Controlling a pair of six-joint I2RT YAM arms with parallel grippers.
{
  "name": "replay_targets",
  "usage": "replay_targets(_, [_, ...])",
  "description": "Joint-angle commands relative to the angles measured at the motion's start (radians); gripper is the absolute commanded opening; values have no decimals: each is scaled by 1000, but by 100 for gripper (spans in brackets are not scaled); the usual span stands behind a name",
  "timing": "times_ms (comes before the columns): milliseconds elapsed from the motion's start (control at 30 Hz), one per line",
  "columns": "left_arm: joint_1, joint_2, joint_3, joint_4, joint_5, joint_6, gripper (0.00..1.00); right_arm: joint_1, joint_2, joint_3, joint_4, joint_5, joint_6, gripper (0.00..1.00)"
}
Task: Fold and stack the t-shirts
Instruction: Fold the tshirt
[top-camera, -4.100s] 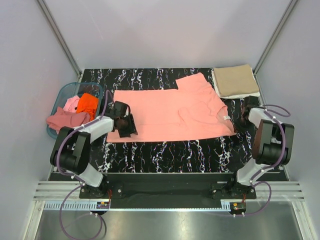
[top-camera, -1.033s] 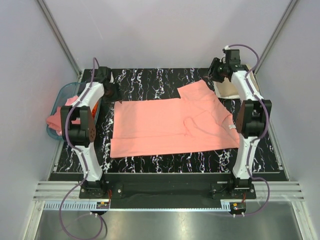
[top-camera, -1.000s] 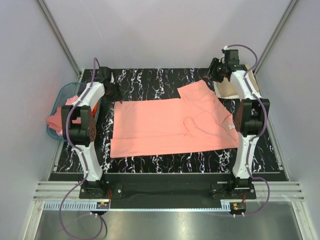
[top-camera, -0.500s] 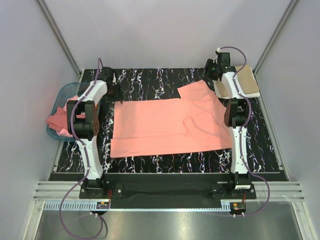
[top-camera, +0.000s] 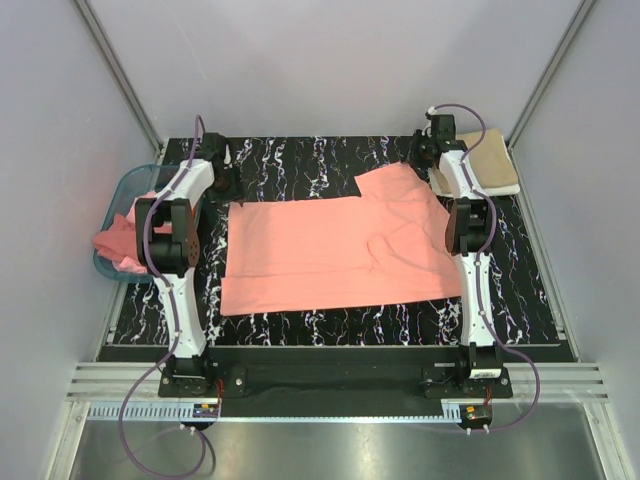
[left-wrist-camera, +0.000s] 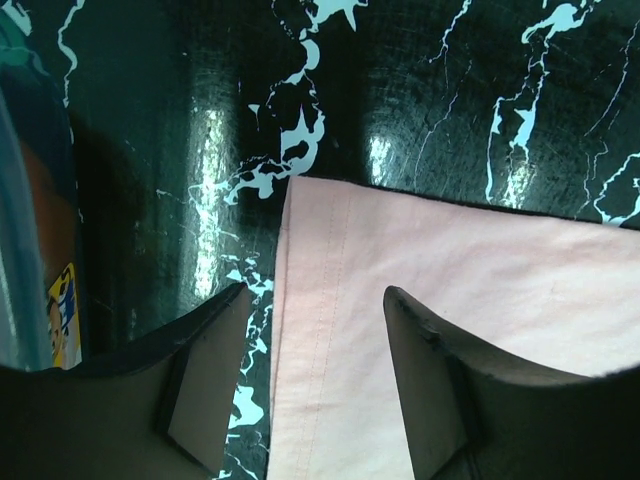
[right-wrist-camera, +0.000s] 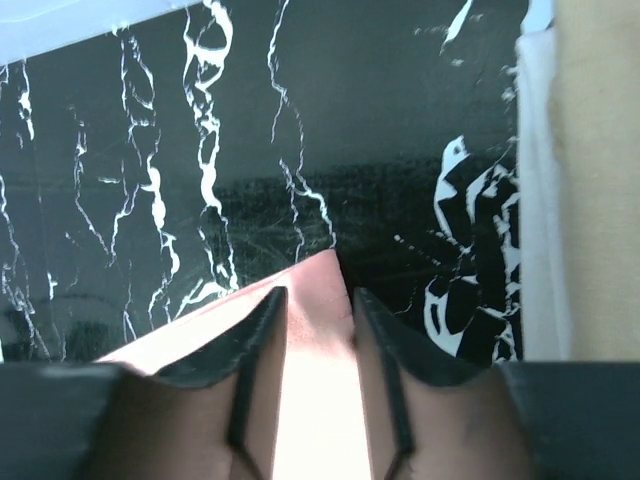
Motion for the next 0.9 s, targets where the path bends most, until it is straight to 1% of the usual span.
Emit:
replay_targets(0, [6,20,48,15,18,25,62,9,-8,10,-4,-35,-19,24])
replay_targets(67, [6,17,43,17,18,30,62,7,-9,19,-5,-33,-19,12])
replay_targets(100, [5,17,43,17,18,33,61,9,-12,21,-4,-30,-16,2])
replay_targets(133, [5,21,43,17,18,37,62,9,-17,22,-5,-32,-14,0])
replay_targets(200, [6,26,40,15,44,43,61,7,-31,31,-4,-39,-13,0])
replay_targets(300, [6,33,42,17,27,45,61,9,-57,47,-2,-43,-5,0])
replay_targets(367, [6,55,71,15,27,62,60,7,-80,47,-2,-52,-3,0])
replay_targets(533, [6,90,103,12,26,76,54,7,-126,30,-1,-70,1,0])
replay_targets(767, [6,136,115,0,49,94,48,9,-201,-11,4,-76,-19,0])
replay_targets(800, [6,139,118,-2,52,96,45,9,-207,-14,4,-76,-20,0])
replay_targets(833, [5,141,126,-3,55,100,39,9,-221,-19,4,-75,-25,0])
replay_targets(867, [6,141,129,-6,53,99,26,9,-230,-33,4,-73,-31,0])
